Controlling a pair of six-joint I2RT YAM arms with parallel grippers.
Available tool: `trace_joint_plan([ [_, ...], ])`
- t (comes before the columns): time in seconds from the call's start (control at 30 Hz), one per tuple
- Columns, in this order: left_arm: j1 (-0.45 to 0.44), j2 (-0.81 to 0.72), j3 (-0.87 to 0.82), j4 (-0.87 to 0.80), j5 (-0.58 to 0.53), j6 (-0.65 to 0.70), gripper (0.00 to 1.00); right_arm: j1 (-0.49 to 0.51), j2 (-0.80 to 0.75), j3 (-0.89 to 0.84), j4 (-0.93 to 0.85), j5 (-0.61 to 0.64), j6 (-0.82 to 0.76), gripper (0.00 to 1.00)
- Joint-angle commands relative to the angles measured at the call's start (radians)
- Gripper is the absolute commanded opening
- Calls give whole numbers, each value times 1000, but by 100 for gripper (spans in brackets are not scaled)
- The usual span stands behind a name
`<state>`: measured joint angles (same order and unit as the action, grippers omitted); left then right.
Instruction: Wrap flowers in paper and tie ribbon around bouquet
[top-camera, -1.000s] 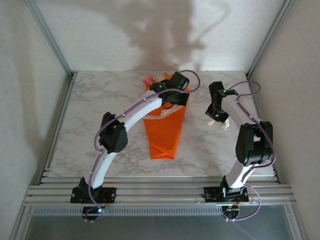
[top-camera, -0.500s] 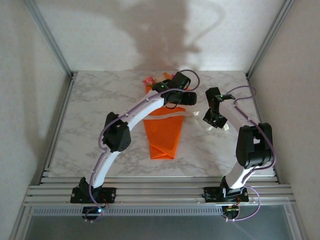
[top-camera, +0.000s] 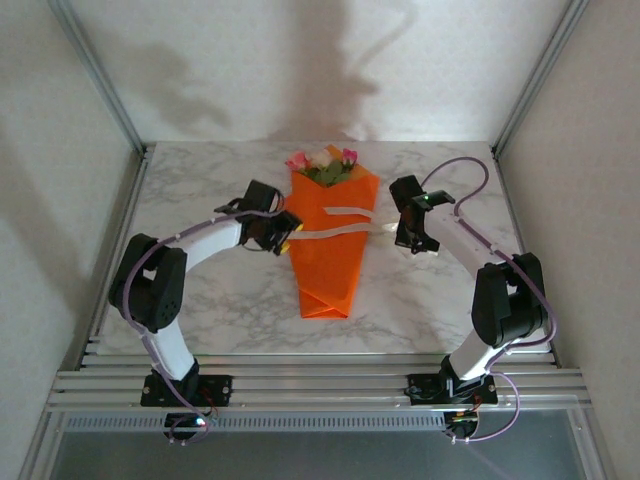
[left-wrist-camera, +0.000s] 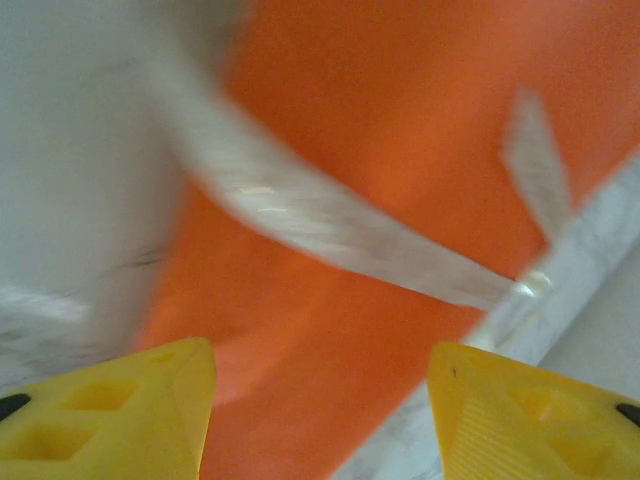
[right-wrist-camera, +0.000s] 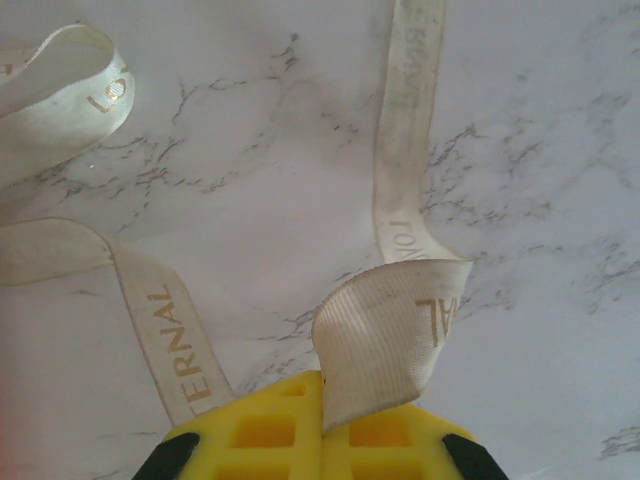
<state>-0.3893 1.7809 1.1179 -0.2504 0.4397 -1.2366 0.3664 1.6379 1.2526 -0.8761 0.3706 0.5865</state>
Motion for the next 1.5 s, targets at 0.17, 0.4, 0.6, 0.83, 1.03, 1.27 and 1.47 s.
trace_joint_plan([
  [0.17, 63, -18, -66, 258, 28, -268, 65, 1, -53, 31, 2, 69, -71, 0],
  [0.4, 59, -24, 38, 64, -52, -187, 63, 47, -69, 46, 135, 44, -316, 0],
  [0.6, 57, 67, 33, 156, 31, -177, 54, 165, -58, 17, 399, -22, -591, 0],
  [0.83, 53, 109, 33, 188, 27, -175, 43, 288, -13, -89, 965, -160, -832, 1],
  [1.03, 47, 127, 7, 211, 40, -183, 39, 331, 173, 14, 1080, -318, -849, 7],
  [1.27, 43, 80, -25, 208, 21, -201, 35, 335, 379, 262, 757, -461, -682, 24],
  [1.47, 38, 27, -50, 207, 10, -235, 29, 311, 379, 357, 624, -511, -569, 40],
])
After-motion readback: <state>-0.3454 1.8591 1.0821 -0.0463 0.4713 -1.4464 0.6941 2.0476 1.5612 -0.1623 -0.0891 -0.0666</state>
